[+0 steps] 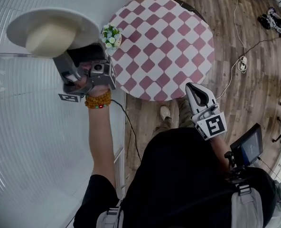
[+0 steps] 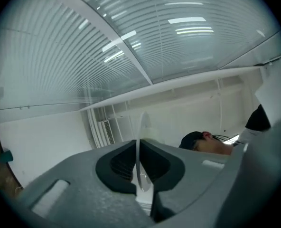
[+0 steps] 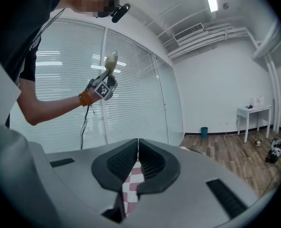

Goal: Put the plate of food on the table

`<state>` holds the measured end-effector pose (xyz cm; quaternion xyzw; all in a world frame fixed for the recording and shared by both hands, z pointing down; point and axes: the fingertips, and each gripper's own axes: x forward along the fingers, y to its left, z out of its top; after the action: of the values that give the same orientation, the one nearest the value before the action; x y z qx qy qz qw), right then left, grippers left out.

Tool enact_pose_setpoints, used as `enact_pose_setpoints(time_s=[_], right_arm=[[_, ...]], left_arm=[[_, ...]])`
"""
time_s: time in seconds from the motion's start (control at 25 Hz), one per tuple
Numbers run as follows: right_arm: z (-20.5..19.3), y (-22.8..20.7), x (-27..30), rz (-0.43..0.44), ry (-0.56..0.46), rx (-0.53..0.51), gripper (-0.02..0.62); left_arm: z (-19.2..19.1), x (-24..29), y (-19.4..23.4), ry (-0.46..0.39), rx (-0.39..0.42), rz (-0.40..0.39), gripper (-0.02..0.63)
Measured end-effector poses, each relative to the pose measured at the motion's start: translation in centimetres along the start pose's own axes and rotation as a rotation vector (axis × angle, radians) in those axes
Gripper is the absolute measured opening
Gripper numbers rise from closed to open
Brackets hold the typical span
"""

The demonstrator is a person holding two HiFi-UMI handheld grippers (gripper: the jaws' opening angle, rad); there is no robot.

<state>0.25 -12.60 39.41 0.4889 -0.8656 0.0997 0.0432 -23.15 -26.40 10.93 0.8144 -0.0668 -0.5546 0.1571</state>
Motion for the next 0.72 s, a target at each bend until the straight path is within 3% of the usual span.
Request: enact_pose_setpoints(time_s=[0.12,0.28,0.52,0.72], right_arm=[[0.4,-2.2,0.8,-0.01,0.011,-0.003,0.012],[2.0,-3.8,0.8,-0.038,-0.019,-0.016,0.012],[4.3,-7.4,-0.3,-0.1,-0.046,-0.024,0.012],[5.2,-8.9,-1.1,-0.132,-0.056,-0.028,0.012]], left_arm=[[0.8,6.2,3.9,-0.009,0.051,-0.029,0.02],[0.9,11.7,8.1,-0.046,0.087,-0.001,0.02],[0.4,20.2,15.2,0.057,0.163,0.101,0.02],[0.6,21.8,21.3,0.071,0.196,0.224,0.02]])
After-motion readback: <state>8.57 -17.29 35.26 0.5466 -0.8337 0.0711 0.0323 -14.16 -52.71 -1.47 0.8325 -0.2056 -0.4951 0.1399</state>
